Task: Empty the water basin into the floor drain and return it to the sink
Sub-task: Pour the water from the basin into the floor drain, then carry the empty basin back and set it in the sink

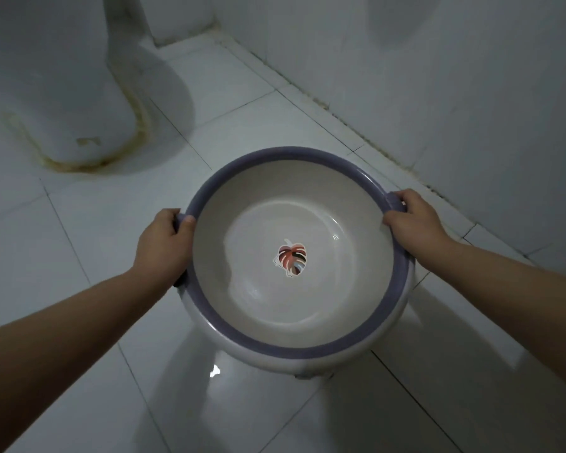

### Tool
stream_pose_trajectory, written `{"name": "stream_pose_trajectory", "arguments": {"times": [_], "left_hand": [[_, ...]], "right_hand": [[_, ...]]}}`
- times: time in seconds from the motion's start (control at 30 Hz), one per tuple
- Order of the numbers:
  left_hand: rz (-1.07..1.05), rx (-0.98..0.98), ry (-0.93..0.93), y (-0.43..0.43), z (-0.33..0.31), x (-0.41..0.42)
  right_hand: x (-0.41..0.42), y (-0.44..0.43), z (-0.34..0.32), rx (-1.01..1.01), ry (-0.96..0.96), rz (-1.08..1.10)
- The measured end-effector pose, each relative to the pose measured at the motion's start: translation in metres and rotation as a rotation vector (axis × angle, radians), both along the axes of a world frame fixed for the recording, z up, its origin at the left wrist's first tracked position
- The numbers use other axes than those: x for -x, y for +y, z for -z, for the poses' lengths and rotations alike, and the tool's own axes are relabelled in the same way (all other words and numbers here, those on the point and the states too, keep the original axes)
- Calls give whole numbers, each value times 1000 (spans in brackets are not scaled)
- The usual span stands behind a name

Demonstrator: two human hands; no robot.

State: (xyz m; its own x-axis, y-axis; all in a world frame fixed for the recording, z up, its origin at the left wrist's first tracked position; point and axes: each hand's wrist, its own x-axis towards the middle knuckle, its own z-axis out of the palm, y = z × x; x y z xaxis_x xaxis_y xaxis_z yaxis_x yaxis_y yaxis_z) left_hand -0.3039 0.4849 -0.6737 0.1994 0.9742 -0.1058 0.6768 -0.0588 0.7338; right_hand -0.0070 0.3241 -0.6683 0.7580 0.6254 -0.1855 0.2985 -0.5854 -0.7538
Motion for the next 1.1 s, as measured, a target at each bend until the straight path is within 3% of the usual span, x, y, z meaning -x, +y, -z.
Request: {"name": "stream_pose_trajectory", "arguments": {"times": [0.6, 0.8, 1.1], "left_hand": [[-54, -146, 125, 70, -20, -13], [-92, -78, 138, 63, -95, 0], [-115, -9, 141, 53, -281, 31]], "right_hand": [[3, 68, -8, -28, 199, 128], [13, 75, -84, -16, 191, 151], [38, 74, -266, 31, 218, 136]]}}
